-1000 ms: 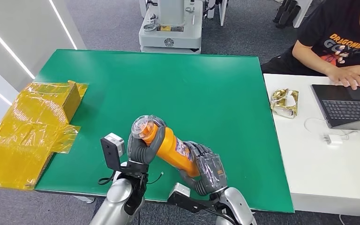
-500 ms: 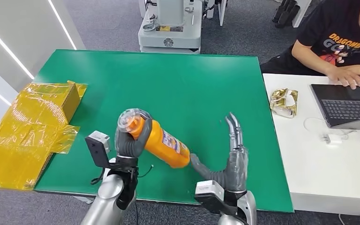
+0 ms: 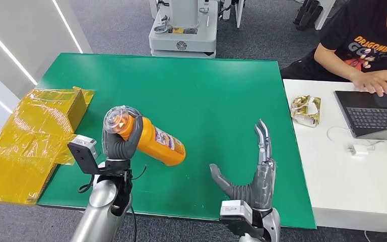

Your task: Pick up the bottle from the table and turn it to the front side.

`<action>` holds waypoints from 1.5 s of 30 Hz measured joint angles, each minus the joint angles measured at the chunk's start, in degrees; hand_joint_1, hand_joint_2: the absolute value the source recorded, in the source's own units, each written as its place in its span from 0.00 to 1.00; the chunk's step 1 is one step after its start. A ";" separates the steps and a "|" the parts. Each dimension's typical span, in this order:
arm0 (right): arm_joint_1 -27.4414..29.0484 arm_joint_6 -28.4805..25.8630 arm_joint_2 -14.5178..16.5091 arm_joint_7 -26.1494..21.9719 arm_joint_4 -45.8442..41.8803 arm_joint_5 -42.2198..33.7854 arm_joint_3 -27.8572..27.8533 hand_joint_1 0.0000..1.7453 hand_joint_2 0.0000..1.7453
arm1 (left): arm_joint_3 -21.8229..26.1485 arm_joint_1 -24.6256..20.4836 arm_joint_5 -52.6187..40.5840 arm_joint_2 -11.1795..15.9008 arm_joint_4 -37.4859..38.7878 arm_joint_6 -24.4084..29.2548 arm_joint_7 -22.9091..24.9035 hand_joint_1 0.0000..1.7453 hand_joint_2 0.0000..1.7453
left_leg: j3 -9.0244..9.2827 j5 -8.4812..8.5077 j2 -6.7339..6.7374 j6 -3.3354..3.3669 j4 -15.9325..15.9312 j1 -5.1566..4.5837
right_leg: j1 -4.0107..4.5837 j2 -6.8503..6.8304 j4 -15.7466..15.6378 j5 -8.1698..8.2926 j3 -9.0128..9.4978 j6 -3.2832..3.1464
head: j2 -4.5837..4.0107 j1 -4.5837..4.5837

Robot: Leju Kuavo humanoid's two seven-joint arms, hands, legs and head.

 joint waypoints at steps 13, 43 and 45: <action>1.47 -4.54 -0.38 -6.85 -4.00 -7.21 2.05 0.00 1.00 | 2.14 -0.64 -2.51 5.24 -2.97 1.43 0.17 1.00 1.00 | 0.02 0.01 0.02 -0.01 -0.02 0.02 | 0.03 0.01 0.03 -0.03 0.00 -0.06 | 0.00 0.00; 2.29 -6.35 -0.94 -8.87 -6.51 -9.83 3.31 0.00 1.00 | 2.72 -2.12 -78.64 25.42 3.64 22.39 19.92 1.00 1.00 | 0.06 0.02 0.07 -0.05 -0.06 0.06 | 0.06 0.08 0.04 -0.05 -0.02 -0.08 | 0.00 0.01; 2.44 -5.77 -0.93 -8.85 -6.94 -9.84 3.21 0.00 1.00 | 2.72 -2.47 -79.35 25.71 4.50 19.74 19.80 1.00 1.00 | 0.06 0.02 0.07 -0.06 -0.06 0.06 | 0.06 0.08 0.04 -0.05 -0.02 -0.08 | 0.00 0.01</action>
